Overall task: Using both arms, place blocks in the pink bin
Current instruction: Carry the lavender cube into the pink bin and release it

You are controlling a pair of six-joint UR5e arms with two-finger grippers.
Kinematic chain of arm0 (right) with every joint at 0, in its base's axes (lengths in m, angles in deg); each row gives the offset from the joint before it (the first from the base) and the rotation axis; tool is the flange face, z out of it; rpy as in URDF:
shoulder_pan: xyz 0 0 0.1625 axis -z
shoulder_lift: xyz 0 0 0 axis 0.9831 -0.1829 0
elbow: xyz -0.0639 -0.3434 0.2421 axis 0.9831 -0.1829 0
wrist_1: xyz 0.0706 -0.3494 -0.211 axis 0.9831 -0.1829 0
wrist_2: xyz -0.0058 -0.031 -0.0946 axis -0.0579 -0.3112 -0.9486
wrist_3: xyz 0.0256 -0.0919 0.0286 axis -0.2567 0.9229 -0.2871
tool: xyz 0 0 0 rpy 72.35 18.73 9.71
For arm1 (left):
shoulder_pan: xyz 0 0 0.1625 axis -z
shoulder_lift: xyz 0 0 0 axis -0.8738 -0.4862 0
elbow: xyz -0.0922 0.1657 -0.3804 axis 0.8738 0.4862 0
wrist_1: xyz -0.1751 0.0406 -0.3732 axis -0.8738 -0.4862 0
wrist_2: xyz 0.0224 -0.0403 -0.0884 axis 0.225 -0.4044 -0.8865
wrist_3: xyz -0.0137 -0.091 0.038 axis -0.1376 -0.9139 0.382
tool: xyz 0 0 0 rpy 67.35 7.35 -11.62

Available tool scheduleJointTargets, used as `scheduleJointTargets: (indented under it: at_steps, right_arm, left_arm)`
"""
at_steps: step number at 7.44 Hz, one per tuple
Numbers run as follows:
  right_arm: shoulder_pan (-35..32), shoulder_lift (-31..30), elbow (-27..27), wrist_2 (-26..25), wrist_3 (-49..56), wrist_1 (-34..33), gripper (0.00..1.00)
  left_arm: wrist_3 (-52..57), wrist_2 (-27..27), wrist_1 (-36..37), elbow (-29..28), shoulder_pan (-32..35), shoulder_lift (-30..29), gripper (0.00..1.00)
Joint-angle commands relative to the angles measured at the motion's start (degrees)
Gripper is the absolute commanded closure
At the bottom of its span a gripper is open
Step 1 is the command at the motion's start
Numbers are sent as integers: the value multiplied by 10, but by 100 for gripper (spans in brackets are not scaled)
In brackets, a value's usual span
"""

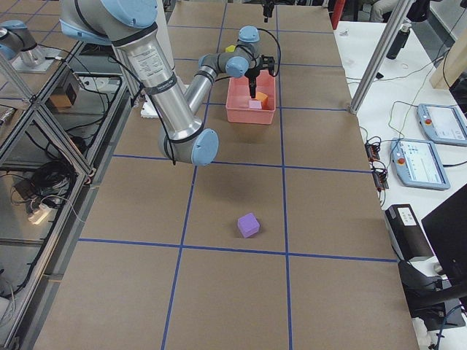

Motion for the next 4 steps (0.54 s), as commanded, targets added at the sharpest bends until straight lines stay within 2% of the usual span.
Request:
scheduleJointTargets:
  at_steps: [1, 3, 4]
  right_arm:
    - [16, -1, 41, -7, 5, -84, 0]
    - [-3, -9, 42, 1, 67, -86, 0]
    - [-35, -22, 44, 8, 115, -87, 0]
  left_arm:
    - [-96, 6, -62, 0, -37, 0, 0]
    - [-151, 9, -124, 3, -69, 1, 0]
    - [-151, 24, -129, 20, -93, 1, 0]
